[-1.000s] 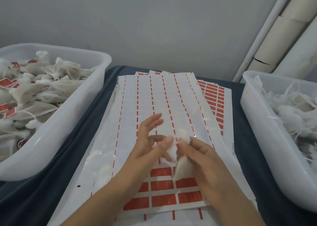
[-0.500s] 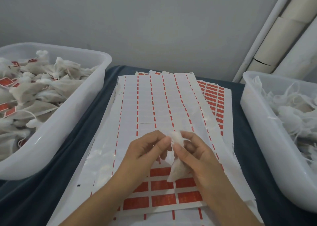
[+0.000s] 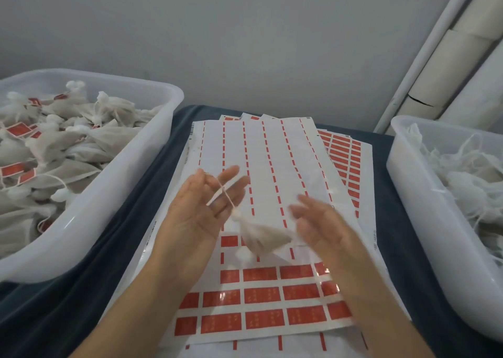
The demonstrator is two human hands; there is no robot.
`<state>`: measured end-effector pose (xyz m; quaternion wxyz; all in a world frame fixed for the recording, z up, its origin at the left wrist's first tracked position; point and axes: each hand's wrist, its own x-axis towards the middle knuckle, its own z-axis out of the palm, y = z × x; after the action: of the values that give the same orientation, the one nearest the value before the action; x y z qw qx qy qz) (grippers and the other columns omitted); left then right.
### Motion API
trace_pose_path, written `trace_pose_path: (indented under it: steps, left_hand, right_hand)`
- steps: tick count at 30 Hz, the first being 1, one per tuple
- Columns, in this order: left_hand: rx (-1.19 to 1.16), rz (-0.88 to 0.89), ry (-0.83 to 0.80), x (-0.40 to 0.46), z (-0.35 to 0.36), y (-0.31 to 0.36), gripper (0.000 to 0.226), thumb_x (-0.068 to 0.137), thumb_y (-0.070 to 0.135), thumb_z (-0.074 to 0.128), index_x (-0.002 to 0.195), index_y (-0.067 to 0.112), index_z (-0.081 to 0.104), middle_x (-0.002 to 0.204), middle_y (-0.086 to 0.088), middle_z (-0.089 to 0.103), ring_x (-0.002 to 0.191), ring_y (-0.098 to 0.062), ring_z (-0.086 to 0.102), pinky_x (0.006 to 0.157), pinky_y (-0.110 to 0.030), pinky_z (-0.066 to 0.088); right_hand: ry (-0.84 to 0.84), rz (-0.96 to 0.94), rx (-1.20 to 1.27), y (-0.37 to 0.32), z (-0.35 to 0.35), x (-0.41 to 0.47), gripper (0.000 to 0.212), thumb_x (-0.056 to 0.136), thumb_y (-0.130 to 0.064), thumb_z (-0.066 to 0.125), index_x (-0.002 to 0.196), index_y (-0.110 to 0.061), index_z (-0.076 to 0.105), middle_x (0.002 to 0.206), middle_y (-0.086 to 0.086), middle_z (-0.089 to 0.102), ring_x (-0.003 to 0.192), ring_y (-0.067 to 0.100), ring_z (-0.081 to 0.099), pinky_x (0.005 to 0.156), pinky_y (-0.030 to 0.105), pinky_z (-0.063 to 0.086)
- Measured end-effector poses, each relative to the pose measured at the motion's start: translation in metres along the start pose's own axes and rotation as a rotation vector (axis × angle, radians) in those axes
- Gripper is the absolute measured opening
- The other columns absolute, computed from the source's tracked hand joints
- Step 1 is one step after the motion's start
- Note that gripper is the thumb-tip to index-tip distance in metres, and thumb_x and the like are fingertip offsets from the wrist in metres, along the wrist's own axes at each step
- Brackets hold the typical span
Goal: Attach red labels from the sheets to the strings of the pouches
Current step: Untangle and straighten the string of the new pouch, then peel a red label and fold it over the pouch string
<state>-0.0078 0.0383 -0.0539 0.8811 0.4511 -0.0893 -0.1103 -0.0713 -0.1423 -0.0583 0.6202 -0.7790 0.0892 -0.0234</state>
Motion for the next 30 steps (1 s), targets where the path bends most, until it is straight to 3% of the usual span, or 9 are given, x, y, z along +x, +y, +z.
trace_pose_path:
  steps: [2, 4, 7, 10, 14, 17, 20, 25, 30]
  left_hand:
    - [0.037, 0.098, 0.051, -0.001, -0.003, 0.007, 0.025, 0.08, 0.043, 0.05, 0.073, 0.026, 0.067, 0.081, 0.0, 0.07, 0.086, -0.018, 0.068, 0.084, -0.032, 0.051]
    - [0.291, 0.271, 0.141, -0.003, -0.005, 0.006, 0.022, 0.08, 0.046, 0.056, 0.077, 0.031, 0.072, 0.066, 0.005, 0.064, 0.065, -0.01, 0.06, 0.071, -0.02, 0.051]
    - [0.769, 0.476, 0.186, -0.004, -0.006, -0.002, 0.021, 0.081, 0.047, 0.053, 0.088, 0.037, 0.07, 0.067, 0.018, 0.061, 0.066, -0.003, 0.058, 0.059, -0.013, 0.05]
    - [1.315, 0.26, 0.061, -0.001, -0.006, -0.02, 0.039, 0.079, 0.054, 0.049, 0.108, 0.034, 0.065, 0.08, 0.026, 0.049, 0.072, -0.002, 0.054, 0.062, -0.012, 0.044]
    - [1.671, -0.145, -0.223, 0.003, -0.011, -0.042, 0.073, 0.069, 0.071, 0.057, 0.134, 0.045, 0.035, 0.111, 0.026, 0.043, 0.094, -0.002, 0.048, 0.087, -0.021, 0.045]
    - [1.735, -0.192, -0.234, 0.008, -0.02, -0.045, 0.091, 0.06, 0.078, 0.057, 0.138, 0.048, 0.021, 0.128, 0.023, 0.039, 0.097, -0.002, 0.041, 0.085, -0.023, 0.043]
    - [1.717, -0.188, -0.238, 0.007, -0.023, -0.042, 0.091, 0.06, 0.078, 0.059, 0.136, 0.049, 0.02, 0.126, 0.025, 0.038, 0.093, -0.001, 0.038, 0.079, -0.019, 0.037]
    - [1.695, -0.185, -0.256, 0.006, -0.02, -0.042, 0.088, 0.062, 0.075, 0.06, 0.137, 0.05, 0.021, 0.124, 0.025, 0.038, 0.092, 0.0, 0.036, 0.075, -0.016, 0.032]
    - [1.662, -0.19, -0.253, 0.007, -0.02, -0.043, 0.087, 0.063, 0.073, 0.062, 0.137, 0.049, 0.021, 0.125, 0.024, 0.038, 0.094, 0.0, 0.036, 0.077, -0.017, 0.033]
  right_hand:
    - [0.278, 0.035, -0.199, 0.001, -0.019, 0.004, 0.056, 0.063, -0.067, 0.054, 0.114, -0.045, 0.049, 0.128, -0.02, 0.053, 0.111, 0.009, 0.055, 0.096, 0.04, 0.046]
    - [0.443, 0.107, -0.459, 0.005, -0.034, 0.007, 0.056, 0.072, -0.059, 0.056, 0.123, -0.042, 0.043, 0.135, -0.01, 0.048, 0.113, 0.013, 0.051, 0.095, 0.042, 0.043]
    - [0.385, 0.231, -0.561, 0.012, -0.043, 0.009, 0.06, 0.079, -0.05, 0.062, 0.132, -0.037, 0.036, 0.135, -0.004, 0.049, 0.107, 0.017, 0.054, 0.089, 0.042, 0.046]
    - [0.261, 0.312, -0.408, 0.011, -0.045, 0.008, 0.061, 0.078, -0.047, 0.065, 0.13, -0.042, 0.033, 0.134, -0.006, 0.049, 0.09, 0.007, 0.05, 0.075, 0.034, 0.047]
    - [0.193, 0.384, -0.14, -0.001, -0.05, 0.004, 0.066, 0.061, -0.05, 0.069, 0.117, -0.051, 0.033, 0.119, -0.011, 0.055, 0.102, 0.019, 0.058, 0.091, 0.05, 0.048]
    - [0.132, 0.395, -0.004, -0.005, -0.052, 0.0, 0.071, 0.059, -0.043, 0.072, 0.118, -0.052, 0.035, 0.108, -0.014, 0.061, 0.099, 0.023, 0.062, 0.086, 0.053, 0.051]
    - [0.042, 0.404, -0.025, -0.006, -0.042, -0.002, 0.086, 0.057, -0.042, 0.076, 0.13, -0.05, 0.031, 0.121, -0.01, 0.058, 0.108, 0.023, 0.059, 0.091, 0.054, 0.048]
    - [0.01, 0.406, -0.18, -0.007, -0.009, 0.002, 0.116, 0.052, -0.046, 0.077, 0.136, -0.055, -0.002, 0.143, -0.009, 0.036, 0.12, 0.022, 0.051, 0.095, 0.051, 0.048]
    - [0.07, 0.4, -0.23, 0.0, -0.009, 0.005, 0.102, 0.076, -0.033, 0.074, 0.136, -0.055, -0.006, 0.138, -0.007, 0.043, 0.097, 0.019, 0.064, 0.079, 0.043, 0.057]
